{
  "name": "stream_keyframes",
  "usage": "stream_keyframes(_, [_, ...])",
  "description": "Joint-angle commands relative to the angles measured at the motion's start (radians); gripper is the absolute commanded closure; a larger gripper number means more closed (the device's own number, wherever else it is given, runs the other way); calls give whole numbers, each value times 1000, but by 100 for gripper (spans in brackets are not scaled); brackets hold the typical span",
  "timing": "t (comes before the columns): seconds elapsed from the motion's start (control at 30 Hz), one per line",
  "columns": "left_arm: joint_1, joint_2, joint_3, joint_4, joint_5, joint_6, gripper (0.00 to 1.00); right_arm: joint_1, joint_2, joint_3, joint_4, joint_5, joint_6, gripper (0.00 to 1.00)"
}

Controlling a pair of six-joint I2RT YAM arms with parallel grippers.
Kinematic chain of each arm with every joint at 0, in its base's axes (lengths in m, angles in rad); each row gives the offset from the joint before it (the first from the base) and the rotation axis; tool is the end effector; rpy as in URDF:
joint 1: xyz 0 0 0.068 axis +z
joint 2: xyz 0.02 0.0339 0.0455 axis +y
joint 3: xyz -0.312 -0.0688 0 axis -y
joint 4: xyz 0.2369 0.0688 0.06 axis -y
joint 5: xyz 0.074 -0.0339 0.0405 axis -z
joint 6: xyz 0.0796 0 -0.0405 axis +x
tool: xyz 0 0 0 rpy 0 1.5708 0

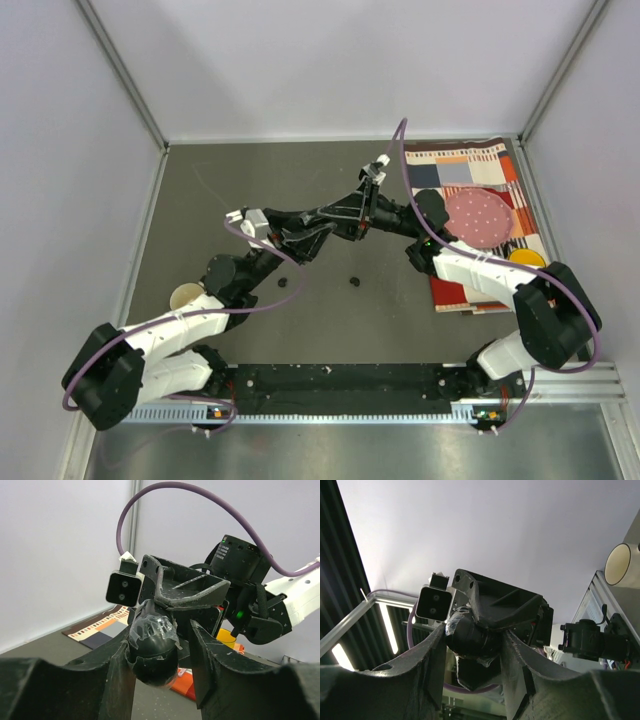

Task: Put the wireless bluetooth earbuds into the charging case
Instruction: Pick up the charging case at the center of the board.

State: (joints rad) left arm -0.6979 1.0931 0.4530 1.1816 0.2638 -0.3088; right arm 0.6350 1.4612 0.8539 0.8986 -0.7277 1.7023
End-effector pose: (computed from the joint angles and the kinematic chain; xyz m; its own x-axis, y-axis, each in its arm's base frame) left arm 0.1642 -0.1648 0.3750 0.1357 -0.4967 -0.8572 0.8742 0.4672 -0.1324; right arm 0.2443 0.2458 0.3760 -0.9779 0.1990 -0.0638 -0.1039 -0.1982 0.9746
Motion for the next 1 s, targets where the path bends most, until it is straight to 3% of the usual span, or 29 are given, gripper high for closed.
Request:
stream_keyframes(0.0, [-8,-1,29,104,9,-24,53,11,-13,0,36,17,0,90])
stream_keyframes(0.1, [-8,2,27,101,9,-23,62,11,-12,2,49,19,8,90])
stream_keyframes(0.37, [-8,7,30,81,9,-13,100,9,-5,2,65,8,11,87])
stream_keyframes(0.4, [-9,7,30,79,14,-12,100,9,-4,2,71,5,13,82])
stream_keyframes(0.43, [-8,7,32,78,17,-10,100,11,-4,1,77,7,11,68])
stream_keyframes(0.5, [-8,-1,33,67,35,2,100,8,-9,7,77,-2,0,53])
stream_keyframes(0.53, [-8,-4,33,61,41,7,100,-6,-10,11,68,-9,-12,51])
stream_keyframes(0.63, [-8,-36,32,29,63,25,100,-37,-57,30,-57,-25,-107,41])
stream_keyframes(0.67, [-8,-47,32,15,78,39,100,-59,-82,48,-116,-19,-204,40])
stream_keyframes(0.73, [-8,-82,32,-49,103,48,100,-70,-165,83,-375,2,-341,35])
stream_keyframes(0.77, [-6,-94,29,-66,110,60,100,-69,-189,143,-470,42,-522,34])
stream_keyframes(0.8, [-6,-122,24,-95,114,65,100,-66,-234,177,-691,69,-615,34])
stream_keyframes(0.9, [-6,-151,1,-76,190,128,100,-58,-292,284,-976,201,-919,33])
stream_keyframes(0.97, [-5,-162,-17,-54,186,137,100,-60,-320,297,-1021,240,-1058,34])
